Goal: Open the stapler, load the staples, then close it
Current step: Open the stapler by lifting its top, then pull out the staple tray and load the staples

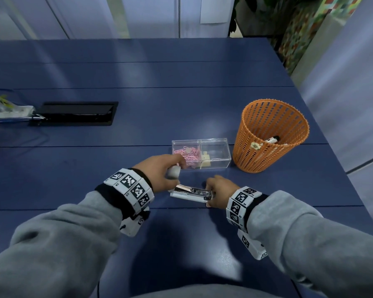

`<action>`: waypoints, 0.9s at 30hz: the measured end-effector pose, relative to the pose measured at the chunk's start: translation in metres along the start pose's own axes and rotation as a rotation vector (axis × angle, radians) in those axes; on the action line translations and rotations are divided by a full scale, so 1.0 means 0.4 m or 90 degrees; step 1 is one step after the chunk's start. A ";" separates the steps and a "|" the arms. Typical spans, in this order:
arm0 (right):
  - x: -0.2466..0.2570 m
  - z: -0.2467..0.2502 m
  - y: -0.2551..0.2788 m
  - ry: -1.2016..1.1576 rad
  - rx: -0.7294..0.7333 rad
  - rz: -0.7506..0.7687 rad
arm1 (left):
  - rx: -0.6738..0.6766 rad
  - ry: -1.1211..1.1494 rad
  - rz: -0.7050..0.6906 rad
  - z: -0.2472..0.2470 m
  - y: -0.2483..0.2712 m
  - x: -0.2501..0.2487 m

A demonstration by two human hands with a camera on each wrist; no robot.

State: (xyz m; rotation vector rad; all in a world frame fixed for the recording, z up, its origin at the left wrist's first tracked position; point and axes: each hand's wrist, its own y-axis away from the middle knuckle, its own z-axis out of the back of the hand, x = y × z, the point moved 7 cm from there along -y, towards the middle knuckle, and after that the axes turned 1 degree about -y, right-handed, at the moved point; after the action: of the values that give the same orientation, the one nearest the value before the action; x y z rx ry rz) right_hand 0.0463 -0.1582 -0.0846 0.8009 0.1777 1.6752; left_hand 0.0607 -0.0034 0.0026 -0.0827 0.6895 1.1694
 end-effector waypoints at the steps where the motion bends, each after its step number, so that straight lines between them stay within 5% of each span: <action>1: -0.001 0.000 0.000 -0.001 -0.002 -0.002 | 0.006 0.008 -0.001 0.007 0.005 0.009; 17: 0.003 -0.003 -0.003 0.021 0.001 -0.006 | 0.050 -0.143 0.198 0.016 0.045 0.221; 22: 0.005 -0.003 -0.002 0.031 0.001 -0.006 | 0.148 -0.233 0.160 -0.061 0.017 0.191; 27: 0.011 0.000 -0.001 0.032 0.002 -0.001 | 0.124 -0.184 0.116 -0.123 -0.015 0.144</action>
State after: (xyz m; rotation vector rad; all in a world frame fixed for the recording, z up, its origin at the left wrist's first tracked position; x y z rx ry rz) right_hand 0.0464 -0.1543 -0.0830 0.7613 0.2161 1.6953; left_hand 0.0556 0.0214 -0.0691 0.3134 0.5580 1.2512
